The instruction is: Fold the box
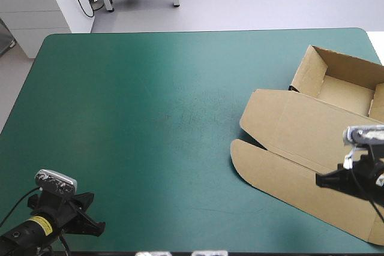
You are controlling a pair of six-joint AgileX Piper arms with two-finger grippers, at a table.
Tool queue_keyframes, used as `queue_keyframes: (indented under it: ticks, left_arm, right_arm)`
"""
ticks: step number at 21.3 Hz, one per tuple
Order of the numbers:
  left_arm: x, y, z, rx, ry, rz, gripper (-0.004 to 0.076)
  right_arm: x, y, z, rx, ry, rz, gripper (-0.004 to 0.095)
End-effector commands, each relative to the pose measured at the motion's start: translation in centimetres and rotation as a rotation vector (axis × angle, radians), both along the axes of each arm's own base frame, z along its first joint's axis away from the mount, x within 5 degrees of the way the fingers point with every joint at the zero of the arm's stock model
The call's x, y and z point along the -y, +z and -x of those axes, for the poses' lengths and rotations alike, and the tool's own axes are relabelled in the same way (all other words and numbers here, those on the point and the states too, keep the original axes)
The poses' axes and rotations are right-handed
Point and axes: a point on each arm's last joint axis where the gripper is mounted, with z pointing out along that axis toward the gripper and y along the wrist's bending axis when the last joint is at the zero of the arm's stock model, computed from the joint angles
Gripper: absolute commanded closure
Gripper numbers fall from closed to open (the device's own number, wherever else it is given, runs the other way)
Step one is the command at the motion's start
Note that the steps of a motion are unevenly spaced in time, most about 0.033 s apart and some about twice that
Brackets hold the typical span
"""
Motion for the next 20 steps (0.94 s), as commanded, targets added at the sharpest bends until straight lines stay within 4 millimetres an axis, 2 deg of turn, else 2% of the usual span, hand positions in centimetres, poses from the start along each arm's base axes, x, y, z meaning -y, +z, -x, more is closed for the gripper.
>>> queue_keyframes:
  ticks: [1,4,5,9,11,20]
  left_arm:
    - [0.2,1.1,-0.4,0.063,-0.006,0.033,0.0731]
    - [0.2,1.1,-0.4,0.063,-0.006,0.033,0.0731]
    - [0.2,1.1,-0.4,0.063,-0.006,0.033,0.0731]
    - [0.2,1.1,-0.4,0.063,-0.006,0.033,0.0731]
    - [0.2,1.1,-0.4,0.063,-0.006,0.033,0.0731]
    - [0.2,1.1,-0.3,0.061,-0.006,0.032,0.0731]
  right_arm:
    - [-0.3,-1.8,1.5,0.079,0.028,0.009,0.0928]
    - [-0.7,-4.5,2.8,0.094,0.06,-0.005,0.0928]
    - [-0.9,-5.9,3.5,0.117,0.077,-0.006,0.0928]
    - [-1.1,-9.2,4.8,0.17,0.093,0.006,0.0928]
    - [-1.1,-9.0,5.2,0.22,0.09,0.013,0.0929]
    - [-1.2,-9.0,5.3,0.226,0.086,0.006,0.0929]
